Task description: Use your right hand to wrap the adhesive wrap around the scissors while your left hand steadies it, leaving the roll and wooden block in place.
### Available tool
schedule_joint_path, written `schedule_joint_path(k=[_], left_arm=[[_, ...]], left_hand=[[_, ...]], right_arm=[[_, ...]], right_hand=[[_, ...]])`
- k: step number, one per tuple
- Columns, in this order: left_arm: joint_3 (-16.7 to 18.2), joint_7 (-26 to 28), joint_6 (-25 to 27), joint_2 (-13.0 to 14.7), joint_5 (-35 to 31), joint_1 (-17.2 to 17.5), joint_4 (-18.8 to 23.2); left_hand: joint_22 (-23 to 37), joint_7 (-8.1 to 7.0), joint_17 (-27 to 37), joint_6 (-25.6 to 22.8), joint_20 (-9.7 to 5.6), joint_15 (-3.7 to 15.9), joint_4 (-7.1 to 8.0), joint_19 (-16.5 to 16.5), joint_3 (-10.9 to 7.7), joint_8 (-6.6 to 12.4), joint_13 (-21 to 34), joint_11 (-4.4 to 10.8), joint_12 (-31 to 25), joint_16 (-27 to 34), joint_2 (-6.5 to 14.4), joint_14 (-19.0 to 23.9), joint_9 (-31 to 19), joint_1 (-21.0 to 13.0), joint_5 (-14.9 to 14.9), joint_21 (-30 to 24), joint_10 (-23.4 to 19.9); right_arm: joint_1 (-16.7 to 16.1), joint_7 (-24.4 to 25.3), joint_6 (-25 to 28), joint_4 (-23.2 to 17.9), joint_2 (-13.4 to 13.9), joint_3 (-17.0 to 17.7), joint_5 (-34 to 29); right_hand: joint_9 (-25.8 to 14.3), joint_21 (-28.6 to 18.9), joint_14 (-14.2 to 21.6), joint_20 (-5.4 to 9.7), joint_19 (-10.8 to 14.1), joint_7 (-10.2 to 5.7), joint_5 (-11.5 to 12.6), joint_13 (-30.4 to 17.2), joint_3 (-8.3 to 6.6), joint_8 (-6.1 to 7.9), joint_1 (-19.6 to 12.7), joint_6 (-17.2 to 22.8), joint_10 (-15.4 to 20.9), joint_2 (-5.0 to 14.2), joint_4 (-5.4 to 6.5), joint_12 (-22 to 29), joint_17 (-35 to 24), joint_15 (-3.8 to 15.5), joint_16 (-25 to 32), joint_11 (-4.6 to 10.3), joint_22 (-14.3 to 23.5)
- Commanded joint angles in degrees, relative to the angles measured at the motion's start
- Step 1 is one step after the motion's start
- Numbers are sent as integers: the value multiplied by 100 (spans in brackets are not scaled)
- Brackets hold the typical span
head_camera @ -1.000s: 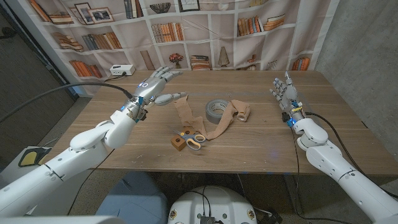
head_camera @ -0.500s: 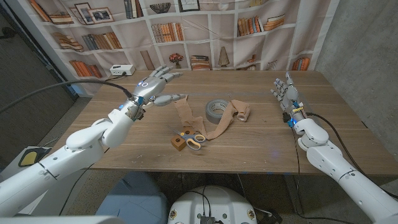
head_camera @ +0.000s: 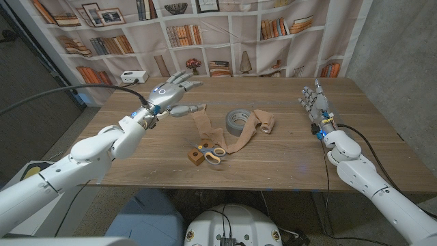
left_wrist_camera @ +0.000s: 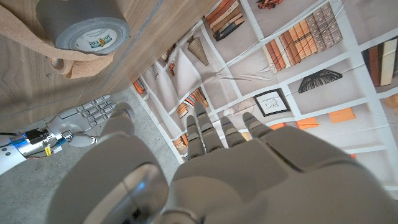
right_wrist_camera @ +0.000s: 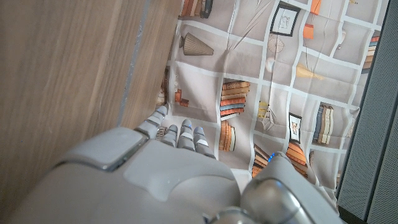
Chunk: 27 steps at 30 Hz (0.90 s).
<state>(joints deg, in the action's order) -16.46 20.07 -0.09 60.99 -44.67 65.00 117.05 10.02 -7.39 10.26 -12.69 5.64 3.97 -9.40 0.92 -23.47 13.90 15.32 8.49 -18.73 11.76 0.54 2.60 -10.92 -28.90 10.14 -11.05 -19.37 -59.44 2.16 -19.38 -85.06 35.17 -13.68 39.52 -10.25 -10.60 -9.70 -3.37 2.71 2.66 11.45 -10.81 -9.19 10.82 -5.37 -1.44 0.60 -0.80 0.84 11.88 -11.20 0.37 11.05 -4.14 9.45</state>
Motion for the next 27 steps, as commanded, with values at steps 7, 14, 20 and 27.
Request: schedule_joint_path(k=[7,14,20,27], left_arm=[[-255,-477,239,217,-670,-268,228],[-345,-669,223,308,-880,-320,335],[-289,-304,75,348,-870,-254,225],[-247,-531,80,465,-878,-251,302]], left_hand=[[9,-103,20,12,22,13,25,-31,-28,-57,37,15,-77,41,-29,84,-7,-86,11,-26,-207],[1,-86,14,-26,-290,85,17,-141,-44,-71,53,15,-75,47,-37,139,-7,-136,12,-52,-279],[-7,-167,2,-811,-340,231,3,-366,-82,128,102,53,-150,120,-75,510,-10,-273,19,-69,-682],[-7,-155,1,-686,-344,214,-8,-359,-92,46,110,80,-86,77,-98,456,-9,-322,25,-48,-589]], right_arm=[[67,-40,-51,195,-70,27,76],[125,-69,-48,279,-88,14,83],[155,-61,-33,327,-90,23,94],[181,-78,-49,376,-96,37,111]], right_hand=[[-24,-10,-10,-26,-15,8,-5,-9,-20,24,-19,27,30,53,-15,12,3,6,29,-6,19],[-24,-10,-11,-28,-13,2,-6,-10,-20,23,-18,25,32,59,-19,8,3,5,28,-14,19],[-24,-10,-10,-26,-13,0,-7,-10,-21,22,-18,25,32,64,-22,6,2,8,28,-6,19],[-24,-9,-13,-28,-15,1,-8,-11,-22,21,-18,22,37,68,-27,4,2,14,27,-10,19]])
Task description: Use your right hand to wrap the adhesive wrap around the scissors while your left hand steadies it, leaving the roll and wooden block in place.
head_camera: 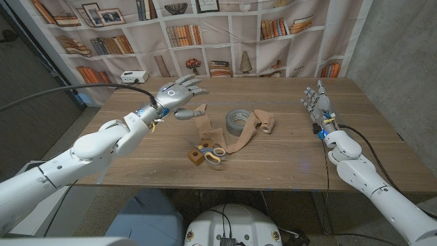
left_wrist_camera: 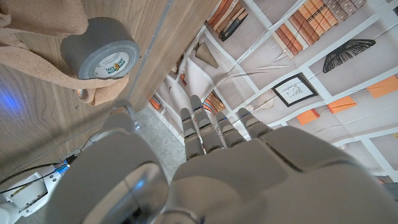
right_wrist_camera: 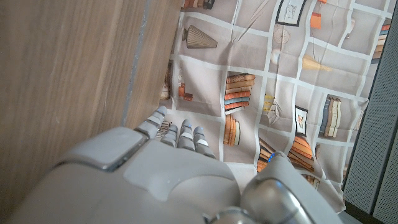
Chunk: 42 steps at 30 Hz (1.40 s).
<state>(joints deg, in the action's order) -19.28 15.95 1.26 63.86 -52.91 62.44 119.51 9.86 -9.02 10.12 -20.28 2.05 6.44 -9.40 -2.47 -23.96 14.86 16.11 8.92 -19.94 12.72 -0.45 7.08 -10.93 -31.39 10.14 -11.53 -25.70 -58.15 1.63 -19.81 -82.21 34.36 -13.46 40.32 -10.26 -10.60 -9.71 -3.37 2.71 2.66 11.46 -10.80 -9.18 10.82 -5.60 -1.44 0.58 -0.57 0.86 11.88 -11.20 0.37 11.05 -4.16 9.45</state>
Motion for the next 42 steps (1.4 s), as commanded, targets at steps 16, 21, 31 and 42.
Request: schedule_joint_path(k=[16,21,31,42], left_arm=[[201,-658,-270,562,63,41,207],[300,-720,-288,633,141,104,221],[274,-902,-270,658,1,115,252],[226,-1104,-275,694,-117,129,320]], left_hand=[[12,-43,20,473,94,-89,6,65,-53,-272,59,32,162,-104,-50,-150,-14,-156,57,51,195],[12,-45,20,562,100,-92,9,72,-54,-310,65,30,170,-108,-60,-158,-16,-168,61,54,184],[12,-74,20,567,103,-91,-1,72,-85,-310,72,75,166,-105,-34,-146,-18,-233,74,54,125],[12,-77,19,621,93,-78,-10,85,-111,-327,81,86,195,-111,-25,-156,-19,-302,80,58,139]], right_arm=[[92,-12,14,128,-20,34,57],[96,-4,17,146,-26,32,56],[94,-36,-26,139,-30,59,88],[81,-80,-87,146,1,77,65]], right_hand=[[-24,-10,-9,-29,-13,-2,-11,-13,-22,20,7,24,37,50,-38,-4,2,10,28,-8,19],[-24,-9,-10,-31,-14,-3,-12,-13,-22,19,8,21,42,52,-41,-4,2,10,28,-10,19],[-24,-7,-7,-33,-20,-7,-13,-14,-23,20,8,27,38,58,-47,-9,2,11,29,0,19],[-24,-7,-9,-35,-20,-8,-13,-14,-24,20,8,26,43,64,-51,-10,1,12,28,4,19]])
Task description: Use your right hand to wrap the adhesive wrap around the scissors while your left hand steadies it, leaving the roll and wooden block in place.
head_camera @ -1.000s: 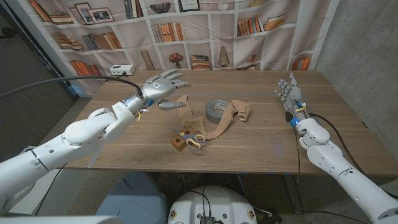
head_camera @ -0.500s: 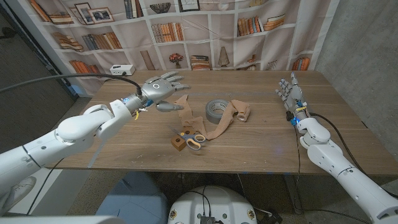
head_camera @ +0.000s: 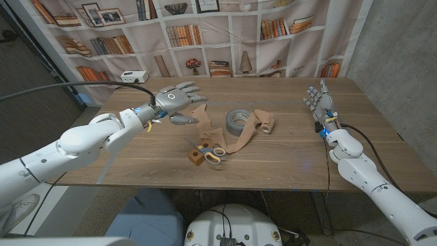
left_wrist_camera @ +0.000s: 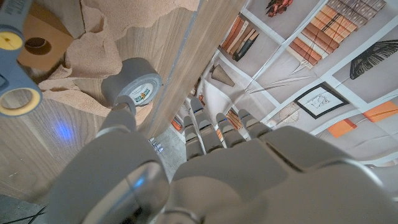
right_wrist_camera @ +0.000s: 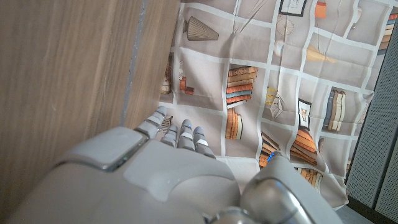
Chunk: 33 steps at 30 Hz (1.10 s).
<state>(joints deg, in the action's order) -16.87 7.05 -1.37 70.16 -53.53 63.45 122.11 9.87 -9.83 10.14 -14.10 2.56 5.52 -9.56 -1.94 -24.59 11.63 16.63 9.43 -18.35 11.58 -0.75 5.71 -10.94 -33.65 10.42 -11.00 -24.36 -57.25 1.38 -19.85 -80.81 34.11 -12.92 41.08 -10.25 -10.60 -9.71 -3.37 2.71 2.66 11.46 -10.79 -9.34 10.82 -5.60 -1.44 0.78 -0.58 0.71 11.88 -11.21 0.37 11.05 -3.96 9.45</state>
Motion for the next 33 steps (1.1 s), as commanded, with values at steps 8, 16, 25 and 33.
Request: schedule_joint_path(k=[8,16,25,33], left_arm=[[-8,-555,49,118,-50,38,162],[61,-945,180,211,-121,46,349],[170,-1268,293,321,-186,120,538],[137,-1605,256,303,-131,56,594]], left_hand=[[11,22,20,178,68,-34,18,70,-46,-58,42,13,103,-25,-20,-100,-20,-107,48,15,101],[12,-29,24,281,65,-38,11,76,-185,-67,57,29,137,-35,203,-167,-22,-302,82,10,112],[11,-21,22,354,50,-38,10,102,-170,-74,66,20,171,-31,161,-173,-21,-318,62,16,147],[10,-4,26,426,64,-74,42,120,-98,-82,74,-1,209,-43,63,-239,-19,-244,41,18,199]], right_arm=[[-36,-127,-69,-11,61,36,33],[-66,-186,-165,36,37,64,69],[-48,-175,-226,167,24,72,31],[-53,-162,-230,182,59,83,2]], right_hand=[[-24,-10,40,-35,-14,-9,-16,-15,-6,20,12,30,45,64,-42,-5,1,4,47,-21,19],[-24,-17,47,-21,9,-18,-17,-16,-4,23,15,39,54,64,-47,-5,1,-8,47,-14,19],[-24,-17,46,-22,13,-23,-18,-16,-1,21,19,37,59,65,-54,-8,0,6,45,-6,19],[-24,-18,49,-20,19,-28,-18,-16,-2,14,20,20,64,70,-59,-9,-1,13,44,10,19]])
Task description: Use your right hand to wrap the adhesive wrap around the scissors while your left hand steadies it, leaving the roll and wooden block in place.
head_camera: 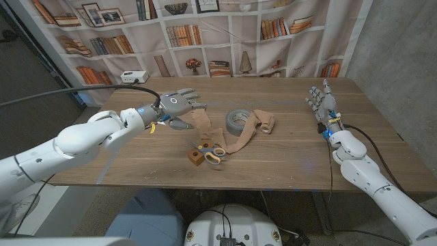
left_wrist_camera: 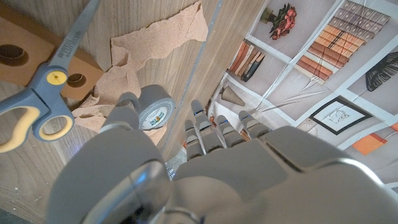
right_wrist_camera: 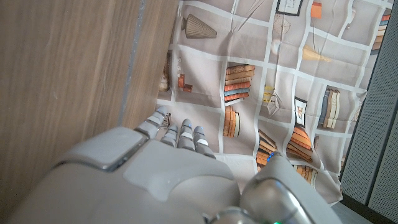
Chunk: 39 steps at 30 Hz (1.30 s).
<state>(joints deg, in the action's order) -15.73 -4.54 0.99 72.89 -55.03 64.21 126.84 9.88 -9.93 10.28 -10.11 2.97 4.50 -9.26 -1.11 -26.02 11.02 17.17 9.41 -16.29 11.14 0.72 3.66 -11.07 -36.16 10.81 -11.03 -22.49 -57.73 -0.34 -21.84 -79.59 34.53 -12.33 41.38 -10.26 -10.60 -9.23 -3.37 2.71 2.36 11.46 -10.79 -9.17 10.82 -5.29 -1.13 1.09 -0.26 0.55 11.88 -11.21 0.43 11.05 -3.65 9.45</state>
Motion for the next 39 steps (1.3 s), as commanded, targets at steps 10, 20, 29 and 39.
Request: schedule_joint_path(k=[10,20,29,39], left_arm=[[-114,-605,-125,-57,31,-149,33],[-174,-797,-191,-69,96,-175,47],[-141,-1014,-151,-95,323,-241,-3],[-182,-1307,-271,-30,290,-415,97]], left_hand=[[10,3,13,10,23,39,33,36,91,3,29,-1,-6,13,-138,-27,-5,59,-3,16,-46],[9,37,13,-110,64,17,25,116,137,65,53,61,-20,-29,-225,-191,-5,66,17,34,-137],[10,15,16,-125,72,32,48,111,185,70,72,68,-39,16,-276,-121,-5,114,20,24,-208],[8,-10,16,-168,72,50,16,126,202,89,85,97,-39,9,-339,-153,-5,77,41,25,-241]], right_arm=[[-27,72,17,49,9,58,18],[30,35,0,121,-11,39,8],[57,73,28,150,-7,61,19],[91,31,-75,291,-61,112,76]], right_hand=[[-24,-17,5,-17,22,0,-18,-17,-19,12,-8,-17,34,47,-47,-13,-1,9,44,-28,19],[-23,-16,10,-13,22,-3,-18,-18,-20,14,-5,-13,42,55,-51,-13,-2,11,44,-31,19],[-23,-14,8,-14,21,-12,-18,-18,-21,17,-4,-6,40,61,-55,-17,-2,11,42,-28,19],[-23,-15,6,-16,25,-26,-18,-18,-23,20,-3,3,37,69,-59,-20,-3,9,40,-19,19]])
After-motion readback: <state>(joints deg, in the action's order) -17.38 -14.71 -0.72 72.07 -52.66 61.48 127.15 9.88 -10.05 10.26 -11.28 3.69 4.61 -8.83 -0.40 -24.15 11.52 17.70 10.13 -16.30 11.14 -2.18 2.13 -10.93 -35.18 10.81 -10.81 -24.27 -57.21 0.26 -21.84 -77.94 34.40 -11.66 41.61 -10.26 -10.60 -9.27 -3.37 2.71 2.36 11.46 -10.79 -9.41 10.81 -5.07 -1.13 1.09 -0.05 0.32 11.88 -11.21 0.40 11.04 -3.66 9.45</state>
